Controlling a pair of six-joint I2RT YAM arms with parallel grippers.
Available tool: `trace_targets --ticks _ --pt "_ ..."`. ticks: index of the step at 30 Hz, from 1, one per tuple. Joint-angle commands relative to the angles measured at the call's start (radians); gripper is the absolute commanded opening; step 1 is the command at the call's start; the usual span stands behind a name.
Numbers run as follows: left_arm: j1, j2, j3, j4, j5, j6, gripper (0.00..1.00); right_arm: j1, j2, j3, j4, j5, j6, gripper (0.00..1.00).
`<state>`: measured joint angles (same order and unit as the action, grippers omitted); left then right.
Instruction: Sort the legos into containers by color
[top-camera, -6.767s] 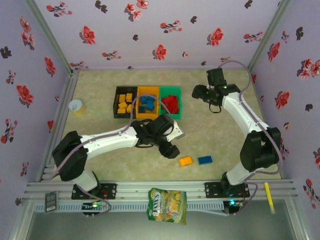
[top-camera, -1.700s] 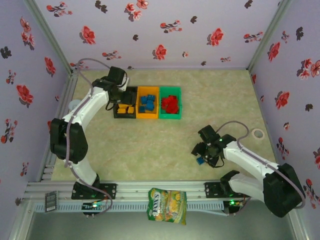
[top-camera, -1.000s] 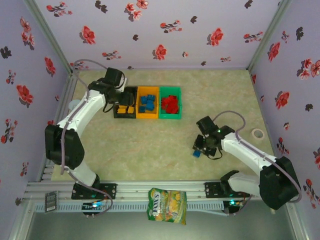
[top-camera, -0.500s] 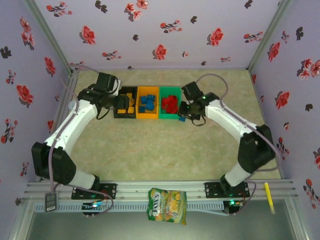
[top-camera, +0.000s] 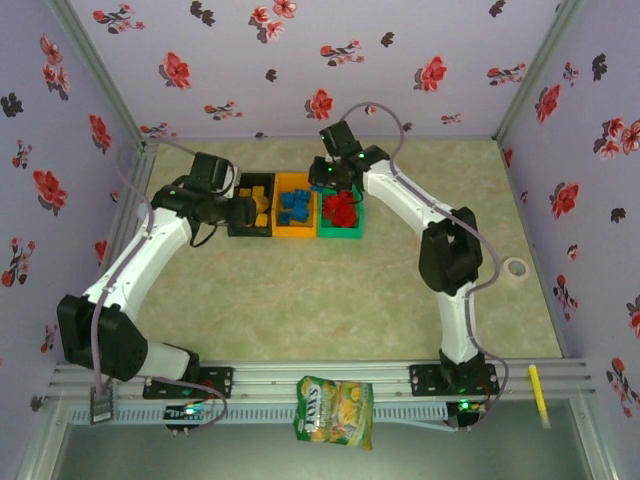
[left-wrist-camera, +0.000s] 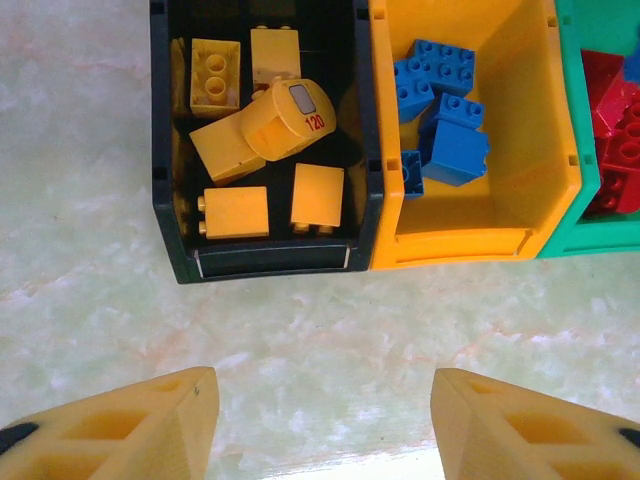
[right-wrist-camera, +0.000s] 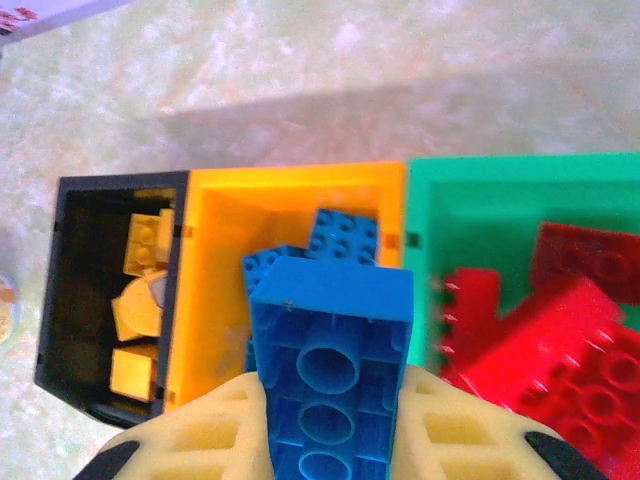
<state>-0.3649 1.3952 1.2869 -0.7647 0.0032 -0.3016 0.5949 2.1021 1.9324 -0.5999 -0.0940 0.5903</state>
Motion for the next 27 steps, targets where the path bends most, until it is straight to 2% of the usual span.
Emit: trace_targets --ticks 1,9,12,16,19,27 --pt "-0.007 -0.019 0.02 -0.024 -0.003 -0.019 0.59 0.024 0.055 0.098 -0.008 -0.031 -0.02 0.21" --pt "-0.007 -0.043 0.021 -0.015 -0.003 -0.039 0.58 0.036 0.164 0.212 -0.047 -0.056 -0.029 0.27" --pt "-0.009 -0.045 0.027 -0.012 -0.003 -0.041 0.58 0.037 0.184 0.233 -0.062 -0.063 -0.035 0.36" --pt "-0.008 -0.043 0.033 -0.012 -0.003 -0.041 0.59 0.037 0.176 0.23 -0.078 -0.05 -0.046 0.58" --pt "-0.008 -0.038 0.042 -0.016 -0.004 -0.039 0.62 0.037 0.149 0.214 -0.087 -0.024 -0.065 0.66" --pt "-0.007 -0.02 0.088 -0.019 -0.018 -0.014 0.71 0.037 0.021 0.107 -0.091 0.062 -0.132 0.76"
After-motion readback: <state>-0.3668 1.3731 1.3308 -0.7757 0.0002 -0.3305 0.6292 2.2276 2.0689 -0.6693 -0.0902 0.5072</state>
